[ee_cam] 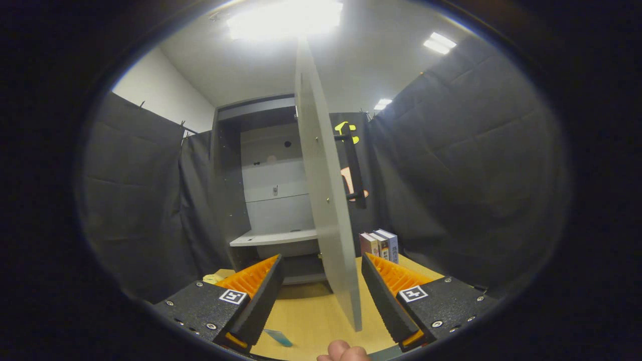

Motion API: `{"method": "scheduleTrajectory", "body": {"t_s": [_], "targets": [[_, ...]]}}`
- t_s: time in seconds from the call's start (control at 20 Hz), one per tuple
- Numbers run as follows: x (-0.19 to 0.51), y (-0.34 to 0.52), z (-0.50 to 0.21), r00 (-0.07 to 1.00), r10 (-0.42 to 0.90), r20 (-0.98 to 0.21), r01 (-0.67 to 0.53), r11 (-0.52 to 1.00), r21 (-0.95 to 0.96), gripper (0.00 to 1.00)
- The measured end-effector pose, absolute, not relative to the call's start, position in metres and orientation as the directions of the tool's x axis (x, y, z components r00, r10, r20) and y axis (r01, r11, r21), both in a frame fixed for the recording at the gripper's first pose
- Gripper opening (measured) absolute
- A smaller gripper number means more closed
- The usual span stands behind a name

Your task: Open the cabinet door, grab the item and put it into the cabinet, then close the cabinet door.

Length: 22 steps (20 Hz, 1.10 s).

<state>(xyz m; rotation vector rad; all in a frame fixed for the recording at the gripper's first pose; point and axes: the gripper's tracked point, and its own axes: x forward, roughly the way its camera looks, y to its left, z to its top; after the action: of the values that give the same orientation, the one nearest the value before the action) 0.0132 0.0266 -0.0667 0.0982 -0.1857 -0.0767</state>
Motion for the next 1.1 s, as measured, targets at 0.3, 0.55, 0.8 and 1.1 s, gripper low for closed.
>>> {"method": "scheduleTrajectory", "body": {"t_s": [0.3,0.55,0.8,1.1], "targets": [[0.042,0.113,-0.180,0.993,-0.031,0.117,0.021,0.996,0.087,0.95],[0.079,0.152,-0.279,1.000,-0.025,-0.013,0.026,0.992,0.127,0.96],[0.109,0.155,-0.342,0.990,-0.080,-0.117,0.092,0.990,0.104,0.95],[0.123,0.147,-0.373,0.973,-0.133,-0.190,0.128,0.991,-0.035,0.83]]}}
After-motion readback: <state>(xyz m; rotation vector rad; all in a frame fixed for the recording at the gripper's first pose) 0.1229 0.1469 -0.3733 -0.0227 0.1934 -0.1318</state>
